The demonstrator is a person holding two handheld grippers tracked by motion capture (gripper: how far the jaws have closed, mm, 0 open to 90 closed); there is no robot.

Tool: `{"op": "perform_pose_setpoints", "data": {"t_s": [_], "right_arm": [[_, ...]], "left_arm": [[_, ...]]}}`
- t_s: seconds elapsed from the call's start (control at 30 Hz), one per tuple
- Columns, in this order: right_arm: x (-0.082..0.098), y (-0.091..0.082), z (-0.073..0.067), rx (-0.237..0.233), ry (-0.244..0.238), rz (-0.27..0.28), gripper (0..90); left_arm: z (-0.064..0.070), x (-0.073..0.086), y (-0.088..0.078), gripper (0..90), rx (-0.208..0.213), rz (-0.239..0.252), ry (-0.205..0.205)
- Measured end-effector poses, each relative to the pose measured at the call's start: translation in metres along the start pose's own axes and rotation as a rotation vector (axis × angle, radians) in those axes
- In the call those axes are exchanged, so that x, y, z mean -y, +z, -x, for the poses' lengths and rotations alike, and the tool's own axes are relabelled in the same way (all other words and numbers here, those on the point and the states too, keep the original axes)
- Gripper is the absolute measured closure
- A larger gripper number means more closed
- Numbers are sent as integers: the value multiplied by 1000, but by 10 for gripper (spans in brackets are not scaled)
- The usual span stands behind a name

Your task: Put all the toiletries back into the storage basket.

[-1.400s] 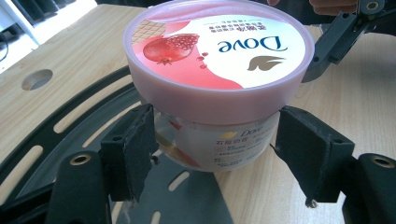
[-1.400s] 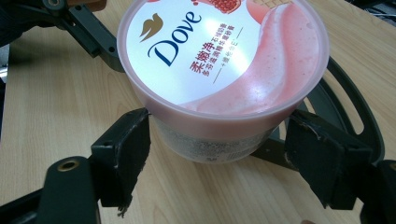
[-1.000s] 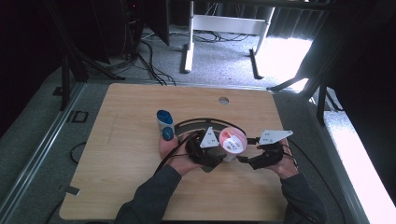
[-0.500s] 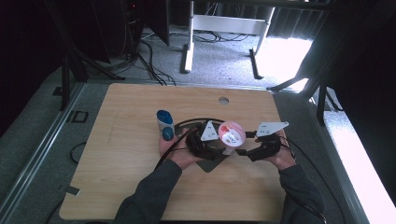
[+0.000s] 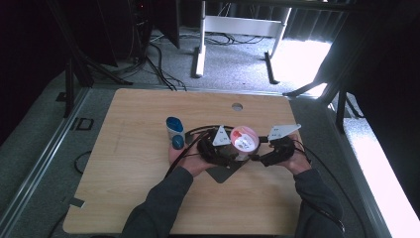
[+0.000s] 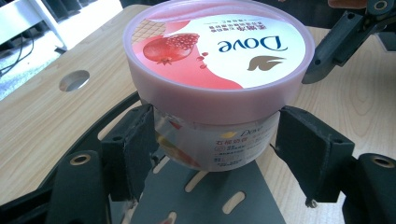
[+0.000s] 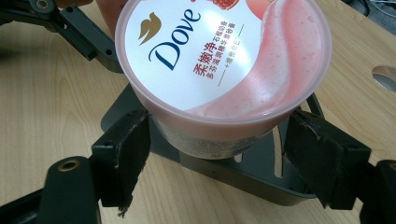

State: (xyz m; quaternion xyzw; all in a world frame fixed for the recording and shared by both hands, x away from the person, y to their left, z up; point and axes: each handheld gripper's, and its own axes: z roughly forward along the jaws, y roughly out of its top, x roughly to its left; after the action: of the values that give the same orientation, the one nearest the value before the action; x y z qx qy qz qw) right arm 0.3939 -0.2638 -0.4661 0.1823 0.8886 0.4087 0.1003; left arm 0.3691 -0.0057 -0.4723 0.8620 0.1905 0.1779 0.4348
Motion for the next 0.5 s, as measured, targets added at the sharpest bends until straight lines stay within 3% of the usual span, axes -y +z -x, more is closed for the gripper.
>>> {"op": "perform_pose_setpoints", "data": {"t_s": [0.27,0.5], "right_arm": [[3,6,9,1,19,0,228],[6,14,14,13,12,-47,228]], "left_arm": [[-3,1,10,293,-18,-2,-17],[-4,5,21,294,-35,-37,-19]]}}
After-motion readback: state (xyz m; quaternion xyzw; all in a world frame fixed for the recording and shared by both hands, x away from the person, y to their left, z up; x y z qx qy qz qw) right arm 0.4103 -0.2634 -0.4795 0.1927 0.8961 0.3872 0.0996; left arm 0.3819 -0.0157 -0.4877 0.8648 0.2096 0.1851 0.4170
